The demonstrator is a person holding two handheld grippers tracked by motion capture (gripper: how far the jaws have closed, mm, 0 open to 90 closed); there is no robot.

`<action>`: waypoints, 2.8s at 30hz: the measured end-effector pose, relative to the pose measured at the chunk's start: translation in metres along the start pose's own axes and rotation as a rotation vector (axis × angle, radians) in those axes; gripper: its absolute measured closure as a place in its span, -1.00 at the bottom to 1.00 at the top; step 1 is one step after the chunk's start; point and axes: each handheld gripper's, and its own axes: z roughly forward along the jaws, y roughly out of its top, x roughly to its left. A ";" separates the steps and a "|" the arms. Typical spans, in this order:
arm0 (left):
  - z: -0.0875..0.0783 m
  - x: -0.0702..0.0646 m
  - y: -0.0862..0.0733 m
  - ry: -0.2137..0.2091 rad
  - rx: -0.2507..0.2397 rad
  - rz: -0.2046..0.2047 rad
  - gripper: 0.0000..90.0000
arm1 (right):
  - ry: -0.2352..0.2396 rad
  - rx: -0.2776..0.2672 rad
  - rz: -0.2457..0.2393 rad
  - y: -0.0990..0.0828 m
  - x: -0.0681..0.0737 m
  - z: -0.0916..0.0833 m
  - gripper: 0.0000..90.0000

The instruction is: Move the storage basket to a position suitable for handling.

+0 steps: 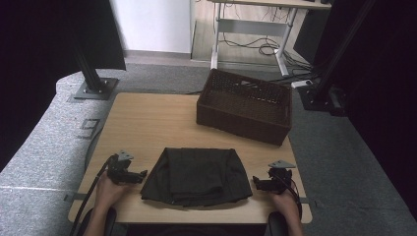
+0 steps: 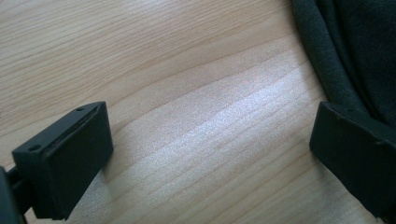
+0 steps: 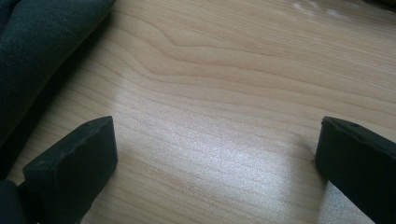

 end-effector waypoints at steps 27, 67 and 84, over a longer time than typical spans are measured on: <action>0.003 -0.011 0.010 0.009 0.046 -0.014 -0.96 | 0.023 0.013 -0.001 0.002 -0.001 -0.001 -0.94; 0.050 -0.032 0.071 -0.026 0.021 0.052 -0.71 | 0.171 0.108 -0.130 0.080 0.047 0.051 0.42; 0.034 -0.044 0.049 -0.086 0.022 0.057 -0.68 | 0.228 0.107 -0.170 0.055 0.055 0.027 0.70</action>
